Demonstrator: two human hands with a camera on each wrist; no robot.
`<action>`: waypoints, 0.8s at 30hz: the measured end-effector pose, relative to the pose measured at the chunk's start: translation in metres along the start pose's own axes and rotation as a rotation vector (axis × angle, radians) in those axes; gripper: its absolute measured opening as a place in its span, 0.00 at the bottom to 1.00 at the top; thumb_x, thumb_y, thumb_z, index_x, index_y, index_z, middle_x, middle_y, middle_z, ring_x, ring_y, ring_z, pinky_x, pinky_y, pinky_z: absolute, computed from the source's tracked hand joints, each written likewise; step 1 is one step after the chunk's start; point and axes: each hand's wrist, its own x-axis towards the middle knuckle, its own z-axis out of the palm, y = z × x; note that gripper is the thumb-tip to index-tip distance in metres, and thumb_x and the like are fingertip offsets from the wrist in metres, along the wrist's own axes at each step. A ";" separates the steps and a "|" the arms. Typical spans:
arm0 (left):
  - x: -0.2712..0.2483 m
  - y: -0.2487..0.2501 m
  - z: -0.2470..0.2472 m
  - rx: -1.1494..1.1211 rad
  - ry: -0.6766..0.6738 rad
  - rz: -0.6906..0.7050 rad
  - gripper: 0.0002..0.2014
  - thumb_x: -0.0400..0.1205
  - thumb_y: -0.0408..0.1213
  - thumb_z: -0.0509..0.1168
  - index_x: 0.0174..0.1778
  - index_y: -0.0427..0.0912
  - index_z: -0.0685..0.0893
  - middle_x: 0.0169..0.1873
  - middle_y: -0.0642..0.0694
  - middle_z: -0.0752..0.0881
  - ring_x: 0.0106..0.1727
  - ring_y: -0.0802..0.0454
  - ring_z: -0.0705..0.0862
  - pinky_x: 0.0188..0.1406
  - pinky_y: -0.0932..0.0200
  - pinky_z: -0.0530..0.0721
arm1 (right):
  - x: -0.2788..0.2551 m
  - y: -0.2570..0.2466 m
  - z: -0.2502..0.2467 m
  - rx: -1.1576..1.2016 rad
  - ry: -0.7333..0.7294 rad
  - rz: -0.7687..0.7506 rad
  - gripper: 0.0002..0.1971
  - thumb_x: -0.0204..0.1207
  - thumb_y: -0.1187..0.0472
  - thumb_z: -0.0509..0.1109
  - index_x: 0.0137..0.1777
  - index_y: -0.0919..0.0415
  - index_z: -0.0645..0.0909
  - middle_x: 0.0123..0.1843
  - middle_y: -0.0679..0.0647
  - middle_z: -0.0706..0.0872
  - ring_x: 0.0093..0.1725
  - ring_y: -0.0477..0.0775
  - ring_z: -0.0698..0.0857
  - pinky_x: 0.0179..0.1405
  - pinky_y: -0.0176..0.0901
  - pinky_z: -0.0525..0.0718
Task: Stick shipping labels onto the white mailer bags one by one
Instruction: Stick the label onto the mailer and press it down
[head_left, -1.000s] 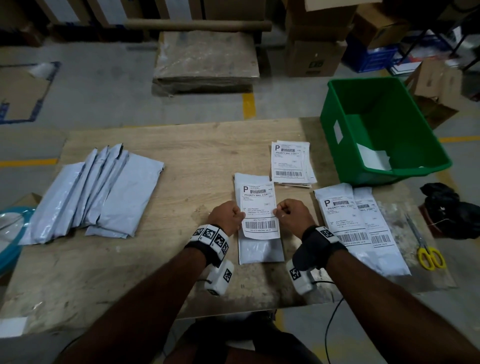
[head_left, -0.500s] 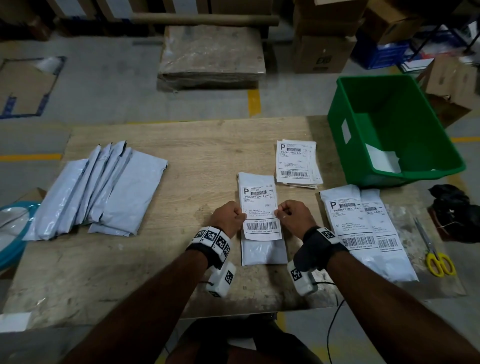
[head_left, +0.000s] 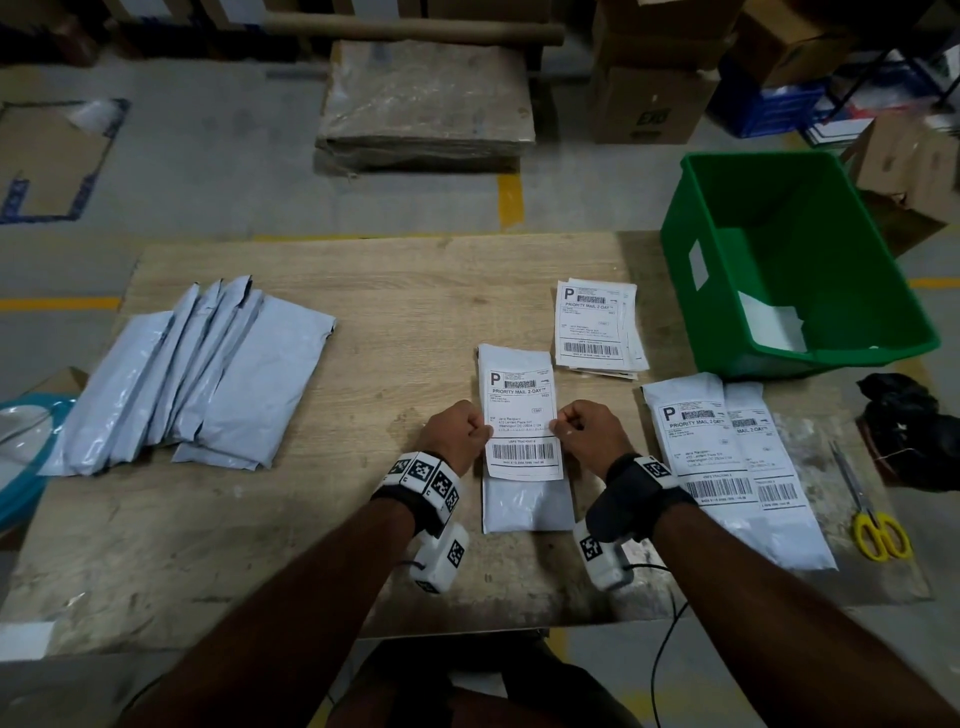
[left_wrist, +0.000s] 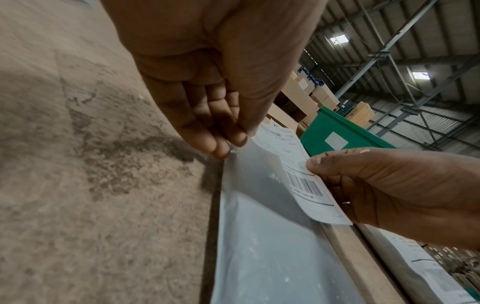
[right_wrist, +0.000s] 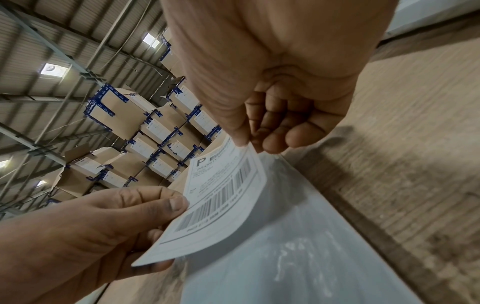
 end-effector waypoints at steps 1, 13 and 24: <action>0.000 0.000 0.000 0.002 0.001 0.001 0.06 0.80 0.42 0.68 0.44 0.44 0.79 0.39 0.45 0.88 0.43 0.45 0.87 0.46 0.48 0.85 | 0.000 0.000 0.000 0.001 -0.001 0.001 0.08 0.75 0.62 0.72 0.36 0.54 0.79 0.39 0.52 0.86 0.41 0.53 0.83 0.46 0.45 0.81; 0.002 -0.002 0.004 0.003 -0.022 -0.011 0.06 0.80 0.43 0.67 0.42 0.47 0.78 0.39 0.46 0.88 0.43 0.46 0.88 0.48 0.45 0.86 | 0.005 0.002 -0.001 -0.032 -0.029 0.025 0.11 0.75 0.60 0.72 0.34 0.52 0.77 0.39 0.53 0.86 0.42 0.54 0.83 0.45 0.45 0.81; 0.005 -0.007 0.005 -0.005 -0.021 -0.024 0.06 0.80 0.43 0.67 0.43 0.46 0.79 0.38 0.46 0.88 0.42 0.47 0.88 0.46 0.49 0.86 | 0.008 0.001 0.001 -0.091 -0.060 0.029 0.06 0.76 0.60 0.72 0.39 0.57 0.79 0.43 0.54 0.87 0.45 0.55 0.85 0.45 0.43 0.80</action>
